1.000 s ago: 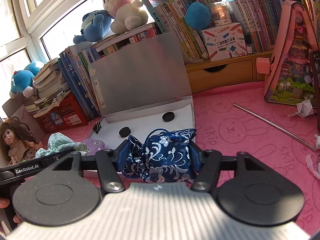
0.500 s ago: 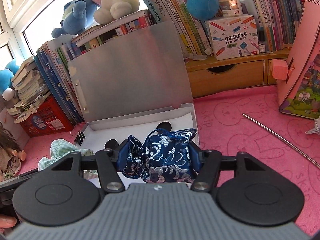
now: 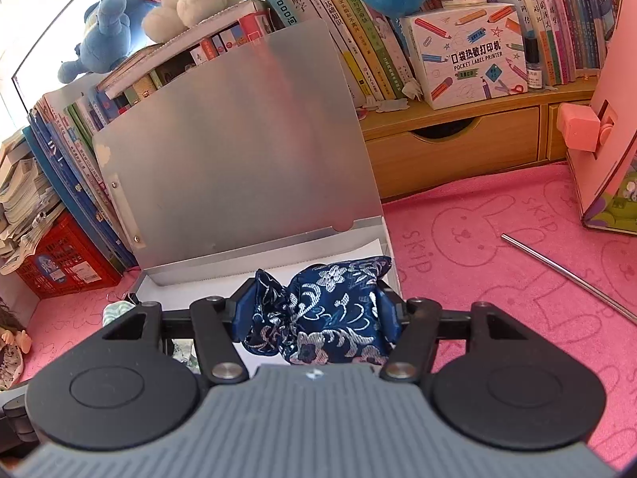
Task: Organize objects
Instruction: 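Carry the gingham scrunchie and the blue floral pouch over the white box, then open both grippers to drop the scrunchie and pouch into the box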
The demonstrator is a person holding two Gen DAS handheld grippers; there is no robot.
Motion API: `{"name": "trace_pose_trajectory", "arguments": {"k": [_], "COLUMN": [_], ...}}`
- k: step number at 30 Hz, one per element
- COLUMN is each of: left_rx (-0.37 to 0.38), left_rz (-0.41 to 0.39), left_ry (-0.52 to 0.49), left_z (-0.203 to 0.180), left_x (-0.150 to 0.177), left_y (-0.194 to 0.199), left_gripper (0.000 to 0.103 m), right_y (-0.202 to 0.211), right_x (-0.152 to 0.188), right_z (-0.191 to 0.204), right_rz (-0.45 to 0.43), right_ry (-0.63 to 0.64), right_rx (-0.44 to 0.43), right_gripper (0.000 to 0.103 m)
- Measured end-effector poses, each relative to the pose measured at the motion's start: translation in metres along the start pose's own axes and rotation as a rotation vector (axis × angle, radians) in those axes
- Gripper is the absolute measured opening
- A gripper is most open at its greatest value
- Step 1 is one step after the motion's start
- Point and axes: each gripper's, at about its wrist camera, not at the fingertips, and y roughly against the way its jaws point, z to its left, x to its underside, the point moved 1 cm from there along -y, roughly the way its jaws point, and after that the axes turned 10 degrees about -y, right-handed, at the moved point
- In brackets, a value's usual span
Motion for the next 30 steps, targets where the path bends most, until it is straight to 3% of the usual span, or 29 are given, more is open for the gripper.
{"name": "trace_pose_trajectory", "arguments": {"k": [19, 21, 25, 30], "left_rx": [-0.052, -0.059, -0.074, -0.035], "left_rz": [0.023, 0.028, -0.025, -0.048], "left_ry": [0.032, 0.039, 0.024, 0.035], "left_z": [0.02, 0.021, 0.02, 0.024], "left_x": [-0.025, -0.026, -0.028, -0.035], "left_y": [-0.042, -0.042, -0.032, -0.014], "left_gripper": [0.051, 0.058, 0.084, 0.092], "right_y": [-0.042, -0.045, -0.042, -0.03], "right_x": [0.005, 0.006, 0.007, 0.006], "right_z": [-0.006, -0.006, -0.007, -0.006], "right_rz": [0.013, 0.011, -0.012, -0.038], "right_ry": [0.023, 0.022, 0.008, 0.001], "right_rx": [0.0, 0.0, -0.02, -0.029], "right_gripper": [0.066, 0.068, 0.084, 0.094]}}
